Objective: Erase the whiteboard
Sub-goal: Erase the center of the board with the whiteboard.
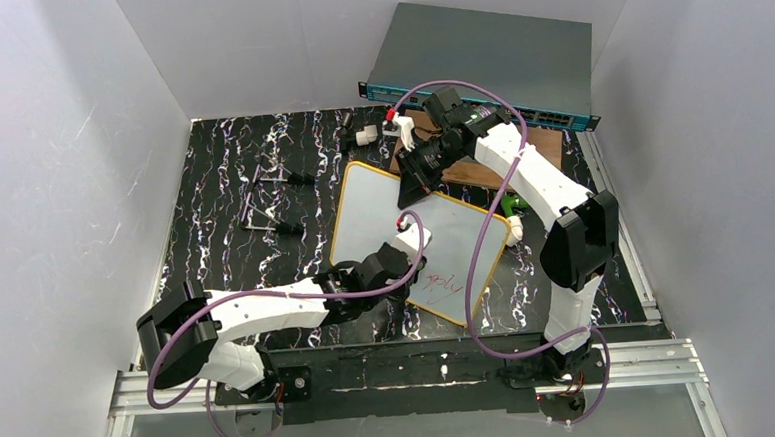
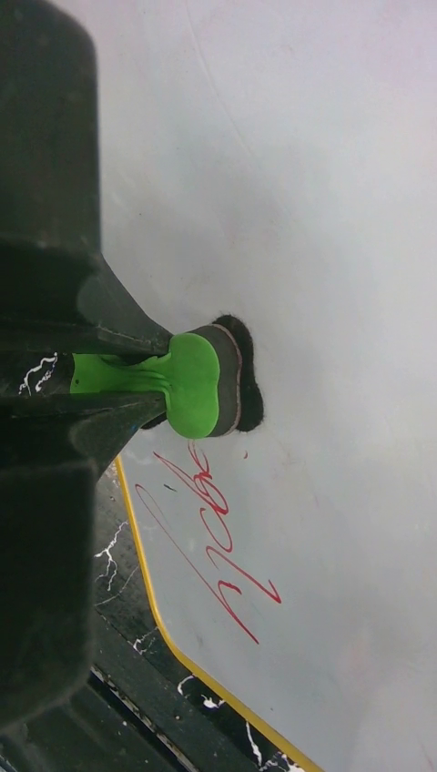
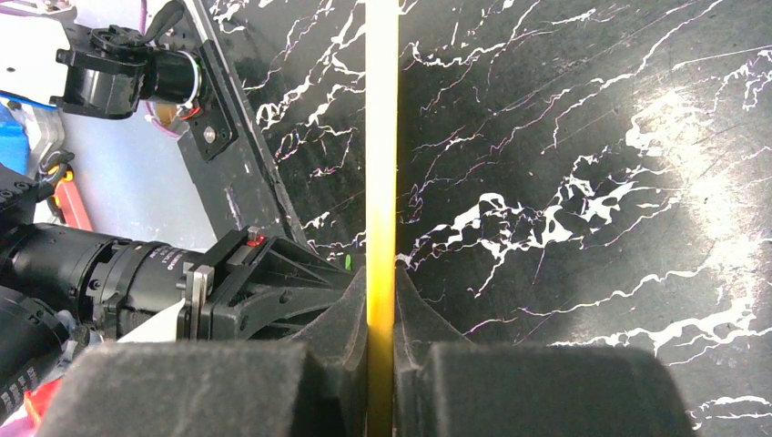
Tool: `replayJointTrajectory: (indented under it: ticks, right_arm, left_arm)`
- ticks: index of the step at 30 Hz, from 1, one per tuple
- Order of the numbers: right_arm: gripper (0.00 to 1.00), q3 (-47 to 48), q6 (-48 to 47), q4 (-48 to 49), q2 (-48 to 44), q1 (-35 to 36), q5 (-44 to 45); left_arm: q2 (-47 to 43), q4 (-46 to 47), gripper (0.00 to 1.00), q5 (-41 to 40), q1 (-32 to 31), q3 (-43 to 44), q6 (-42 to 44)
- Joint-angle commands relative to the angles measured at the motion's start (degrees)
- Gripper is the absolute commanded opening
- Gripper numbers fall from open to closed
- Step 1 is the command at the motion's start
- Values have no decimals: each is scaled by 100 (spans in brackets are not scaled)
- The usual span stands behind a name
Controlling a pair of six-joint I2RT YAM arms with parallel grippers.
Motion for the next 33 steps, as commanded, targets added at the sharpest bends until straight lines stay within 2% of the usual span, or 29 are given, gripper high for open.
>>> replayJointTrajectory:
  ticks: [1, 10, 15, 22, 25, 28, 33]
  right_arm:
    - [1, 43, 304, -185, -190, 117, -797]
    - [1, 36, 299, -183, -176, 115, -809]
    - [1, 56, 290, -193, -137, 117, -813]
    - [1, 31, 271, -192, -140, 117, -789]
    - [1, 33, 253, -202, -158, 116, -781]
    - [1, 35, 231, -222, -153, 117, -771]
    - [1, 48, 203, -242, -173, 117, -744]
  left_arm:
    - [175, -268, 0, 34, -143, 233, 418]
    - [331, -346, 0, 206, -350, 633, 857]
    - [254, -247, 0, 446, -438, 611, 1188]
    - [185, -403, 0, 359, -499, 543, 1468]
    - [52, -431, 0, 173, -499, 421, 1363]
    - [-151, -297, 0, -38, -464, 187, 908]
    - [-490, -36, 0, 186, -190, -278, 219]
